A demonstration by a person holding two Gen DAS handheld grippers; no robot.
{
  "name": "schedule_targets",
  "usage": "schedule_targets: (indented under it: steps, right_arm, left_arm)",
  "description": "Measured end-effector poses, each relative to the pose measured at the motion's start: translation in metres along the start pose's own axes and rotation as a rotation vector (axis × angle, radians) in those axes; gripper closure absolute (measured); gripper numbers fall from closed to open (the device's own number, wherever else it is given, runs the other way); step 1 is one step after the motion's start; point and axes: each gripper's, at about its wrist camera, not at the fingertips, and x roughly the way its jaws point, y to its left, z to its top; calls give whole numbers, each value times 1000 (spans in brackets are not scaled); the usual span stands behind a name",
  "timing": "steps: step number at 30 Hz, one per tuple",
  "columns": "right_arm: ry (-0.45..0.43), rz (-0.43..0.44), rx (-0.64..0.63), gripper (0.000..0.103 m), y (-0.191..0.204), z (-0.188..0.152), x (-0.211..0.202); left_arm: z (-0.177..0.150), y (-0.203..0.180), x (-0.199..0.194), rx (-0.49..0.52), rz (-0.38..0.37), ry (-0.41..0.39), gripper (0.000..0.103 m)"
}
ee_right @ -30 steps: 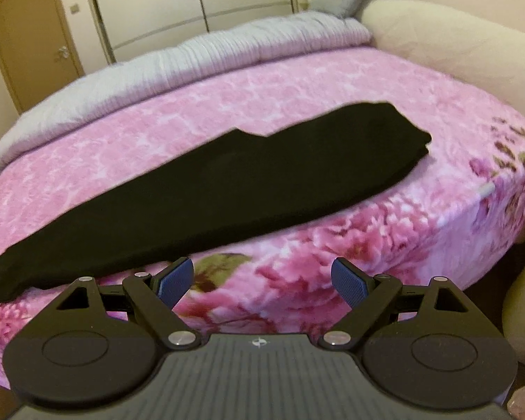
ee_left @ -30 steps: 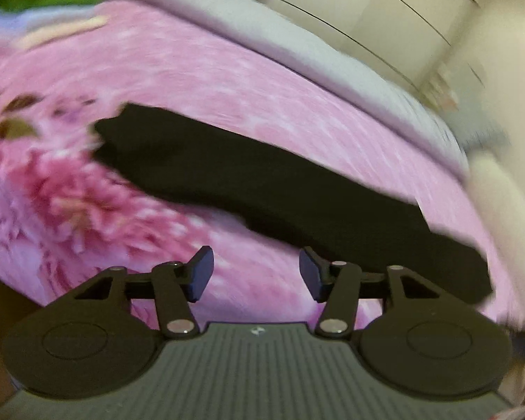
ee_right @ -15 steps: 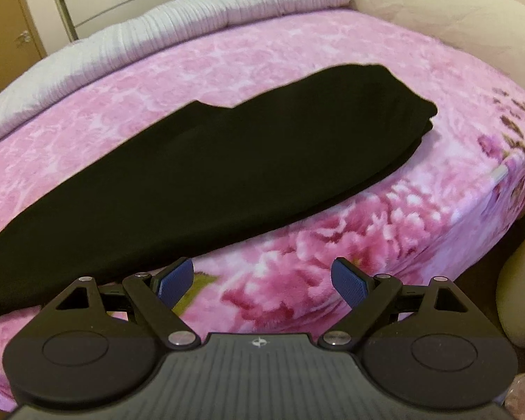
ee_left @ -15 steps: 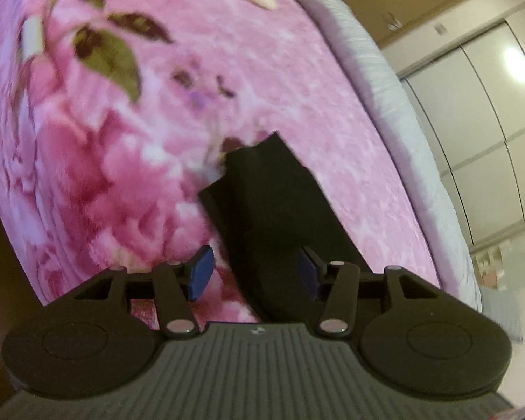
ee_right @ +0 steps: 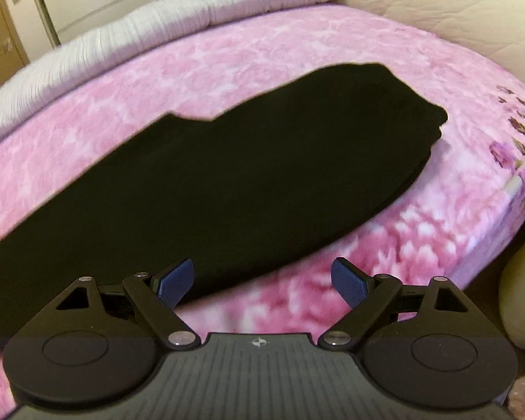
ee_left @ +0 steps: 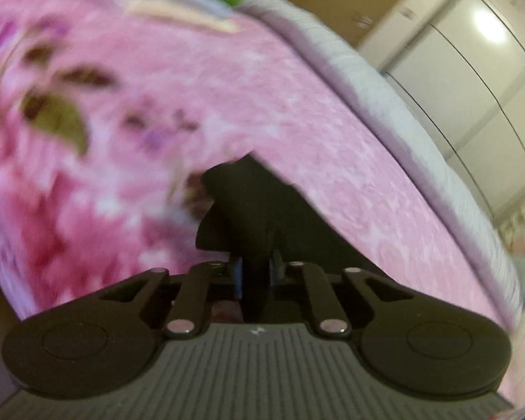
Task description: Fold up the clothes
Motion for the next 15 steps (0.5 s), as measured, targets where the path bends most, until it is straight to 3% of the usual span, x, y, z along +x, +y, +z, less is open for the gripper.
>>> schedule_targets:
  steps: [5, 8, 12, 15]
  right_arm:
    - [-23, 100, -26, 24, -8, 29, 11]
    - [-23, 93, -68, 25, -13, 43, 21]
    - [-26, 95, -60, 25, -28, 53, 30]
    - [-24, 108, -16, 25, -42, 50, 35]
  left_arm:
    - [3, -77, -16, 366, -121, -55, 95]
    - [-16, -132, -18, 523, -227, -59, 96]
    - [-63, -199, -3, 618, -402, 14, 96]
    - [-115, -239, 25, 685, -495, 165, 89]
